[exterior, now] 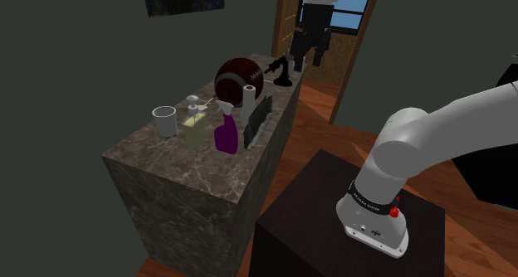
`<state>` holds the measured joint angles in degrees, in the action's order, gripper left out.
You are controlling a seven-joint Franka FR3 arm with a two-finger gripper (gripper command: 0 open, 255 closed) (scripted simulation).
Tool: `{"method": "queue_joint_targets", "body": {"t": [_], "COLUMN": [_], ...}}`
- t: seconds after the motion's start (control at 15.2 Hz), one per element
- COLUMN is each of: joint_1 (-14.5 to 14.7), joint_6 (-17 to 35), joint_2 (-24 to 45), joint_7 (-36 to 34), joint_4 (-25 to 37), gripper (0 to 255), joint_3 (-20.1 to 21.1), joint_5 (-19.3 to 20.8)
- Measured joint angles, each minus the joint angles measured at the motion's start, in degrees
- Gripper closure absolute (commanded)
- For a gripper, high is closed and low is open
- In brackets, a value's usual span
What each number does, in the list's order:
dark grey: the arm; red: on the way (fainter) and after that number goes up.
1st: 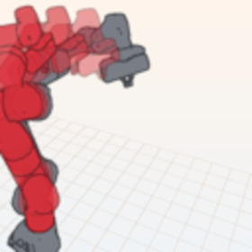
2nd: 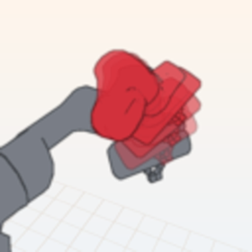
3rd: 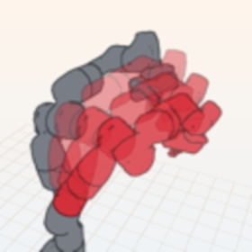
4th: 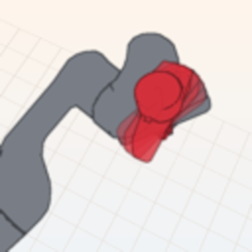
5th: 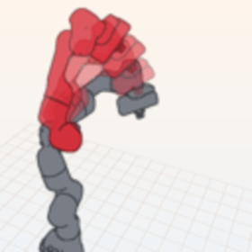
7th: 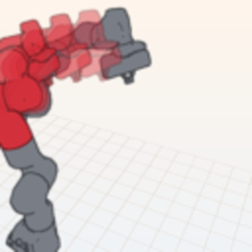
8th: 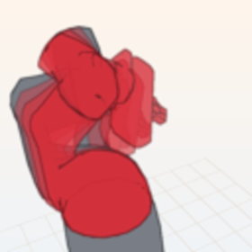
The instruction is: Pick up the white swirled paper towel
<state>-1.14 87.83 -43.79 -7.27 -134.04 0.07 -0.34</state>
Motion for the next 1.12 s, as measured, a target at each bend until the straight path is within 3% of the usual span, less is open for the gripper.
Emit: {"method": "queue_joint_targets", "body": {"t": [0.13,0.66,1.12], "joint_1": [-0.05,-1.21,-2.03], "joint_6": [0.51,12.18,19.57], "joint_2": [0.58,14.44,29.48], "joint_7": [0.08,2.76,5.29], "joint_4": [0.07,2.39,10.3], "gripper": [0,0,0], "joint_3": [-0.09,-2.8,-5.07], "joint_5": [0.08,1.68,1.86]}}
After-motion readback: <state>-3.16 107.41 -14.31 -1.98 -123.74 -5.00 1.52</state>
